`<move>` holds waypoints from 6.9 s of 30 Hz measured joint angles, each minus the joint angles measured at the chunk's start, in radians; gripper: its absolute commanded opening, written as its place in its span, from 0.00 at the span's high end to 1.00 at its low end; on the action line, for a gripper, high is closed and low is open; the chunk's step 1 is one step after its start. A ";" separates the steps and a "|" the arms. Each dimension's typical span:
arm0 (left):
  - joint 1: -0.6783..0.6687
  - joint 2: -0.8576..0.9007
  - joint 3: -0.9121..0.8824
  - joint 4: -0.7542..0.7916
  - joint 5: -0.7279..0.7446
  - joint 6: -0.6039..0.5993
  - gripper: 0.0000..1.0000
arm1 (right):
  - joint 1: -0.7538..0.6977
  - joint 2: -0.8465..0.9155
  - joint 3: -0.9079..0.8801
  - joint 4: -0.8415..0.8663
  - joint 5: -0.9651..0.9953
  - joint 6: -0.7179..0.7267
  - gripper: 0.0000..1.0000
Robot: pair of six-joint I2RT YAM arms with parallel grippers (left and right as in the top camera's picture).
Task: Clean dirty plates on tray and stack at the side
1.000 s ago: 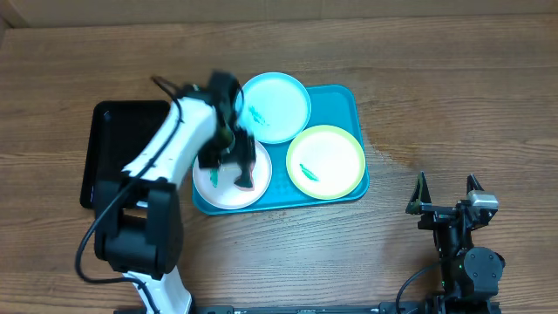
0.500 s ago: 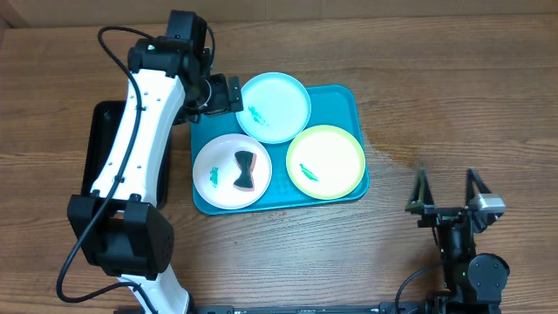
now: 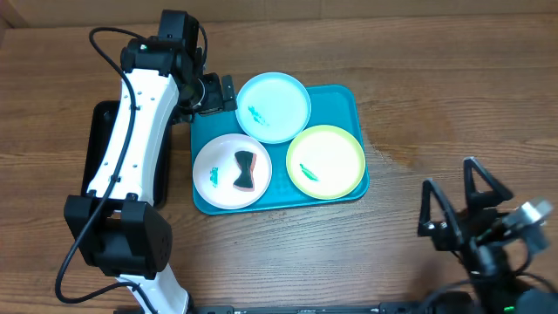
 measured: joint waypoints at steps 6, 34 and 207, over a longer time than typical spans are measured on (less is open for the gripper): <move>0.000 0.000 0.000 0.000 -0.011 0.000 0.00 | 0.000 0.431 0.622 -0.712 -0.103 -0.166 0.00; 0.057 0.000 0.000 -0.042 -0.010 0.000 0.00 | 0.637 1.717 0.940 -0.482 0.026 -0.201 0.31; 0.202 -0.223 -0.318 0.280 -0.305 -0.082 0.96 | 0.748 1.893 1.075 -0.664 0.307 -0.182 0.96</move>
